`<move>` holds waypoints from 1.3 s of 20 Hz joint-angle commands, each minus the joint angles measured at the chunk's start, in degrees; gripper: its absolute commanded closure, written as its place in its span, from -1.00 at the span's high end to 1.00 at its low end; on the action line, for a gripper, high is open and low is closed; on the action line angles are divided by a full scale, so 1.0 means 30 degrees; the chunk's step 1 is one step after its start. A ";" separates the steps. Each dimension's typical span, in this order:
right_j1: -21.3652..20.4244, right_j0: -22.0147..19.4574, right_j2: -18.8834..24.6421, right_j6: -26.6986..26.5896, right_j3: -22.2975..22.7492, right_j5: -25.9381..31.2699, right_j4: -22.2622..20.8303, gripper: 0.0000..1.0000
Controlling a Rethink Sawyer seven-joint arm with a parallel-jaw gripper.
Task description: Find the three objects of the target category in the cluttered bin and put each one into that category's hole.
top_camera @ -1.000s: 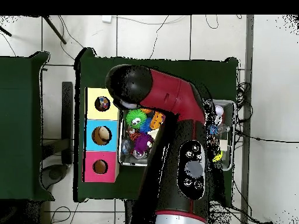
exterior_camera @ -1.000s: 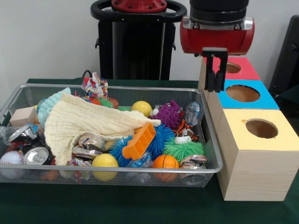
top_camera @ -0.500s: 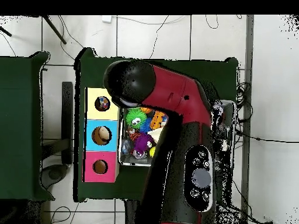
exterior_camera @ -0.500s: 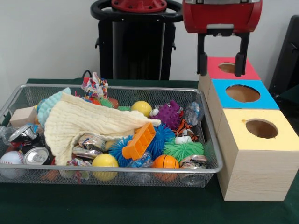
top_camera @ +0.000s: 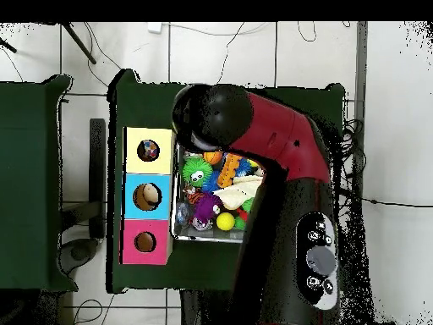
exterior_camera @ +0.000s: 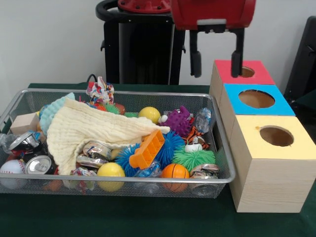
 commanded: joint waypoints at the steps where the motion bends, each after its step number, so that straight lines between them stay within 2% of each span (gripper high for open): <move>1: -0.0103 -0.1740 0.2431 -0.2295 0.2756 0.0776 -0.0543 1.00; 4: -0.0249 -0.2321 0.2604 -0.2765 0.3298 0.0563 -0.0930 1.00; 9: -0.0398 -0.3382 0.3142 -0.3767 0.4665 -0.1088 -0.1609 1.00; 18: -0.0734 -0.4938 0.4226 -0.4426 0.6430 -0.2771 -0.3303 1.00; 22: -0.0558 -0.5708 0.4764 -0.4540 0.7320 -0.3913 -0.4490 1.00; 26: -0.0845 -0.6122 0.5107 -0.3769 0.8436 -0.5226 -0.5548 1.00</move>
